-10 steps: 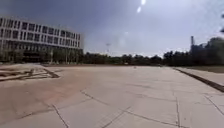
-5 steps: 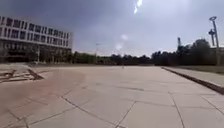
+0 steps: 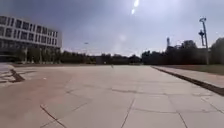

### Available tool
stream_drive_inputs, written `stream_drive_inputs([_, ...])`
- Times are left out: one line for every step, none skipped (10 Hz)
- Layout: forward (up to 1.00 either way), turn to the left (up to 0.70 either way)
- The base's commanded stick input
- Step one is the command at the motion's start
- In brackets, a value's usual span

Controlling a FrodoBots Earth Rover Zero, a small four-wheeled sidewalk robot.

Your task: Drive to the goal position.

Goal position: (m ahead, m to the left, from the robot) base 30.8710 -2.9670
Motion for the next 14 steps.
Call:
stream_drive_inputs([0.70,-0.01])
stream_drive_inputs([0.70,-0.01])
stream_drive_inputs([0.70,-0.01])
stream_drive_inputs([0.70,-0.01])
stream_drive_inputs([0.70,-0.01])
stream_drive_inputs([0.70,-0.01])
stream_drive_inputs([0.70,-0.01])
stream_drive_inputs([0.70,-0.09])
stream_drive_inputs([0.70,-0.18])
stream_drive_inputs([0.70,-0.22])
stream_drive_inputs([0.70,-0.22])
stream_drive_inputs([0.70,-0.22])
stream_drive_inputs([0.70,-0.22])
stream_drive_inputs([0.70,-0.22])
